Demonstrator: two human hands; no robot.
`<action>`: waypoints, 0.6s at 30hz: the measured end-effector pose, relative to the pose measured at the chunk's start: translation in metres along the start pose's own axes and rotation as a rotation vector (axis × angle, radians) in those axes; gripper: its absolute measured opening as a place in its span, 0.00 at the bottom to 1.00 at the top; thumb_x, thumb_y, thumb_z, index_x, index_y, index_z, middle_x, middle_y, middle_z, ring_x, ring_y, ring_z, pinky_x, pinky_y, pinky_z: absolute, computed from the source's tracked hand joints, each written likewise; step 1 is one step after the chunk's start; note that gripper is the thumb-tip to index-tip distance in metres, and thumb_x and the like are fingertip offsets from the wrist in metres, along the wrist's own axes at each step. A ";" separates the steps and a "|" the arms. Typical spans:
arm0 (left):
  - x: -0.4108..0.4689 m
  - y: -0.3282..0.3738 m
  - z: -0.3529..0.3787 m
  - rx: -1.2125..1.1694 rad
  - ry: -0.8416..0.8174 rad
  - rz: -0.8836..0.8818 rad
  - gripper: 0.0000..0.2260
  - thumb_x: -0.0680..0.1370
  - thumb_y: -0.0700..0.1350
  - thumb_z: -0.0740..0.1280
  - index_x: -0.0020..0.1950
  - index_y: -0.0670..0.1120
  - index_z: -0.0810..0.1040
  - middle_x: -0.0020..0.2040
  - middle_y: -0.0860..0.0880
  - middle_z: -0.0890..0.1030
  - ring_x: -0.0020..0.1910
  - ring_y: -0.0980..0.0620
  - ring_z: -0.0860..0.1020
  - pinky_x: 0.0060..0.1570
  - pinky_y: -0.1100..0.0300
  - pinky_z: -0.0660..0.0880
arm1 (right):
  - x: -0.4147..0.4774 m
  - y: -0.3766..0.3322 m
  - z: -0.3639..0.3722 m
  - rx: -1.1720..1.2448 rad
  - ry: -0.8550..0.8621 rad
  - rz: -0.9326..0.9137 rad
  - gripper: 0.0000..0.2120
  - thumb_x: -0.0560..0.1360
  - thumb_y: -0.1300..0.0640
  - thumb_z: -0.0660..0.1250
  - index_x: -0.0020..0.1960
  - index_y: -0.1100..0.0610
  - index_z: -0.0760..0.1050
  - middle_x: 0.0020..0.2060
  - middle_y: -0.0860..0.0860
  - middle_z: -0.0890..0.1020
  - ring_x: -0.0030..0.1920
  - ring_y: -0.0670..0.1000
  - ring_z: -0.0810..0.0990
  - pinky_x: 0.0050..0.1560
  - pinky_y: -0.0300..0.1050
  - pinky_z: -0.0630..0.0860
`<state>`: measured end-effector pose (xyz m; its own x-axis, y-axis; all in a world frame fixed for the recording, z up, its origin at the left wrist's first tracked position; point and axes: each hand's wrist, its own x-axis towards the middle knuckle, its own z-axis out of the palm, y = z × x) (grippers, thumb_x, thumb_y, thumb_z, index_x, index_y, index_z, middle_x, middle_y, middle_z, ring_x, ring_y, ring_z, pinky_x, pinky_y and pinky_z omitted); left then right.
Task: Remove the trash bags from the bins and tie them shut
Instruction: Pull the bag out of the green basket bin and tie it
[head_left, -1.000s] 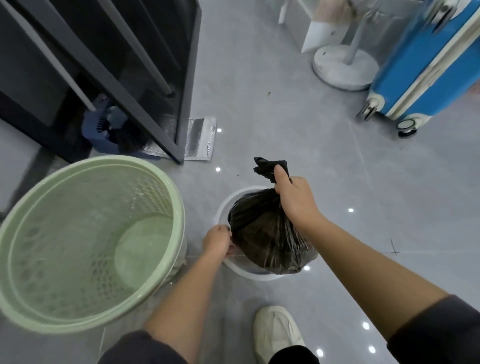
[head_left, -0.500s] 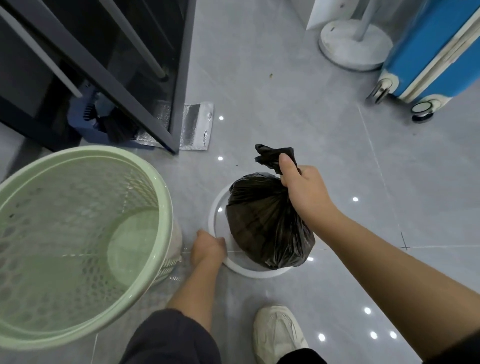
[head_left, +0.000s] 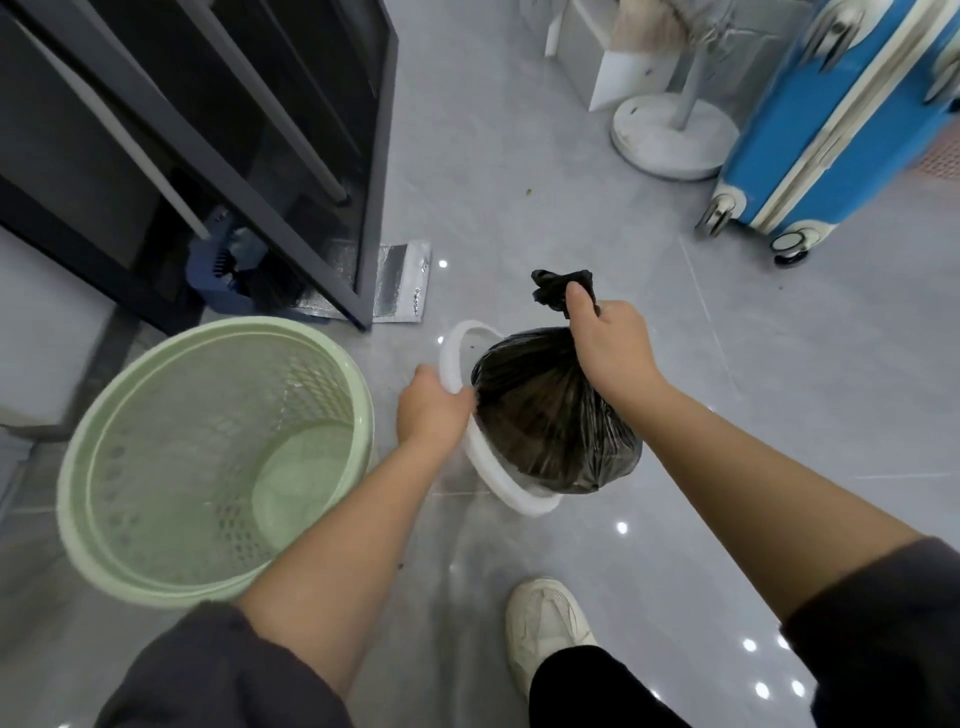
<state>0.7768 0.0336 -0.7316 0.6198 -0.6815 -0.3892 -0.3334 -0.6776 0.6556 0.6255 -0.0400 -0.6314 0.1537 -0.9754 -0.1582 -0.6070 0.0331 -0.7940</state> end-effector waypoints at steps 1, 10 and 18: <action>-0.003 0.006 -0.009 -0.005 0.003 0.039 0.13 0.72 0.49 0.69 0.48 0.44 0.70 0.45 0.44 0.80 0.41 0.43 0.80 0.39 0.53 0.78 | -0.001 -0.004 -0.003 -0.007 0.012 0.000 0.26 0.80 0.46 0.54 0.26 0.56 0.57 0.23 0.50 0.62 0.26 0.51 0.62 0.30 0.47 0.58; -0.035 0.050 -0.102 0.077 0.112 0.158 0.13 0.71 0.49 0.71 0.48 0.43 0.72 0.44 0.45 0.80 0.36 0.45 0.81 0.31 0.54 0.79 | -0.010 -0.036 -0.020 -0.112 0.044 0.004 0.25 0.79 0.47 0.53 0.27 0.58 0.60 0.25 0.52 0.66 0.28 0.53 0.66 0.33 0.48 0.62; -0.045 0.028 -0.216 -0.295 0.072 0.041 0.12 0.72 0.47 0.72 0.46 0.43 0.73 0.41 0.41 0.83 0.34 0.44 0.84 0.36 0.49 0.82 | -0.010 -0.065 0.010 -0.208 -0.054 -0.003 0.23 0.78 0.46 0.52 0.30 0.59 0.63 0.27 0.53 0.69 0.32 0.56 0.69 0.32 0.46 0.63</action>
<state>0.8932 0.1057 -0.5558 0.6623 -0.6779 -0.3189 -0.1446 -0.5334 0.8334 0.6708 -0.0302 -0.5838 0.1941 -0.9620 -0.1921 -0.7536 -0.0208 -0.6571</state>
